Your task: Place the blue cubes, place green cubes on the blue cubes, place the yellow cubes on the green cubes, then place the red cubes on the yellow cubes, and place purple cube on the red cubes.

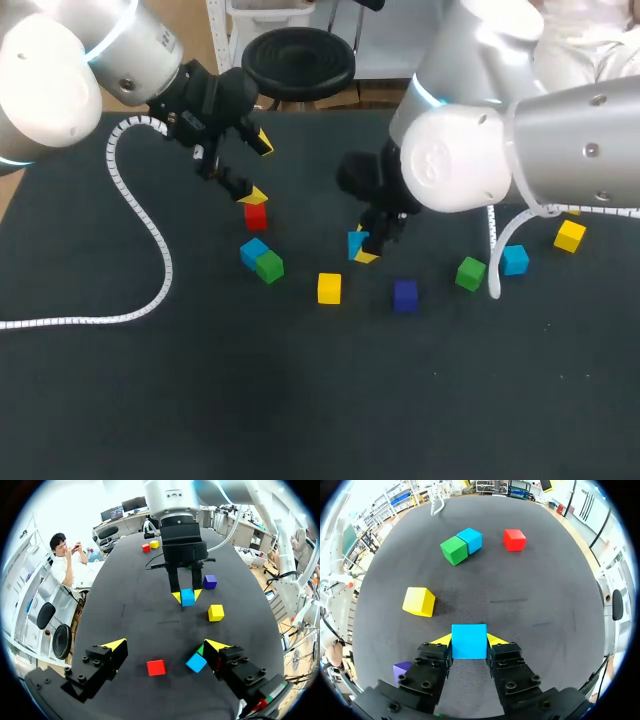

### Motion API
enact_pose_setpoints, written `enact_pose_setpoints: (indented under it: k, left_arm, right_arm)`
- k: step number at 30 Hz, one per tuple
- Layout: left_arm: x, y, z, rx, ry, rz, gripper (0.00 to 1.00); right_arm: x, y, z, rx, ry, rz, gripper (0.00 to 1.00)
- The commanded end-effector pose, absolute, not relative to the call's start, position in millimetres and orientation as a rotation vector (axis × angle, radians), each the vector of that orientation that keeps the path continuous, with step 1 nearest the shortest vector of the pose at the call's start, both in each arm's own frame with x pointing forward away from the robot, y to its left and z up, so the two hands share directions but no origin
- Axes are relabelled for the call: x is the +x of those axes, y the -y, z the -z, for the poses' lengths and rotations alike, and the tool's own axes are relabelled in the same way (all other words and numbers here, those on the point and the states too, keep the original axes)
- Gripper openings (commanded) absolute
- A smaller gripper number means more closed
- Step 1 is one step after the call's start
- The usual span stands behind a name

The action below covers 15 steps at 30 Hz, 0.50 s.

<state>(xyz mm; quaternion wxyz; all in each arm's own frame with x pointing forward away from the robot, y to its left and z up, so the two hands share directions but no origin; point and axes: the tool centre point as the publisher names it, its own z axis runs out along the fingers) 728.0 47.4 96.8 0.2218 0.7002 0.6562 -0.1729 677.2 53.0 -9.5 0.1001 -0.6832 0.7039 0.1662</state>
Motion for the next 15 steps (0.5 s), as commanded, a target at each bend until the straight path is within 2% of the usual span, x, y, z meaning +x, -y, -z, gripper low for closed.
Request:
enact_pose_setpoints:
  k: [1, 15]
  left_arm:
    - [728.9, -46.5, -97.5, 1.937, -1.820, 0.475, 1.00]
    - [728.9, -46.5, -97.5, 1.937, -1.820, 0.475, 1.00]
  right_arm:
    - [683.0, -54.1, 12.1, -2.023, -2.088, -0.494, 0.00]
    - [697.6, -57.4, 16.5, -2.035, -2.088, -0.480, 0.00]
